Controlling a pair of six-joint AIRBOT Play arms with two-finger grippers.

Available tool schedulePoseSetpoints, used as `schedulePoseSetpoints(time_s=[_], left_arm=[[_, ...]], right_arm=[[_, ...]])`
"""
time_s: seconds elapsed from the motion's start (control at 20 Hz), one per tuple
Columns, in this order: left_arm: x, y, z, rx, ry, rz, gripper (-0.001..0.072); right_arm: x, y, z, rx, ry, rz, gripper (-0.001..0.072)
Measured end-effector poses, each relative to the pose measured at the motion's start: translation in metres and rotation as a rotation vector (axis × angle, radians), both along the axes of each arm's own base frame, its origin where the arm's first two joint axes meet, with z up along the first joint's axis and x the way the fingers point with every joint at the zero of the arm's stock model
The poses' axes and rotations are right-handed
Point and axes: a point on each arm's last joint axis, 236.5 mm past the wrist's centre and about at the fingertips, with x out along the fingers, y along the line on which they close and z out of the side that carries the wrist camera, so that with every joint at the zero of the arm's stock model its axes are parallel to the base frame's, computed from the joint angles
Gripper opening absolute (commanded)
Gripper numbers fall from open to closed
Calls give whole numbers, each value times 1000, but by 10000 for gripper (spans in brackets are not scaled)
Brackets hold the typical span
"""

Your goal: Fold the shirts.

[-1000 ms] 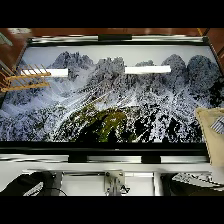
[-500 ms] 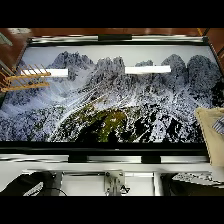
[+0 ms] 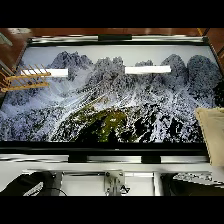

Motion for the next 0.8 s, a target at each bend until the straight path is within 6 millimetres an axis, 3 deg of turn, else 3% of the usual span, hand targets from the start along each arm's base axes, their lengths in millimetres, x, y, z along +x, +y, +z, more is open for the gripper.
schedulePoseSetpoints(time_s=[0.25,0.4,0.5,0.8], left_arm=[[-4,-6,1,-16,6,-26,672],[-4,-7,1,-20,8,-32,672],[-4,-7,1,-20,8,-32,672],[-2,-4,1,-8,1,-19,672]], right_arm=[[14,15,42,-159,-23,75,74],[17,12,33,-124,-30,76,74],[21,18,37,-131,-39,90,74],[31,20,-18,97,55,38,75]])
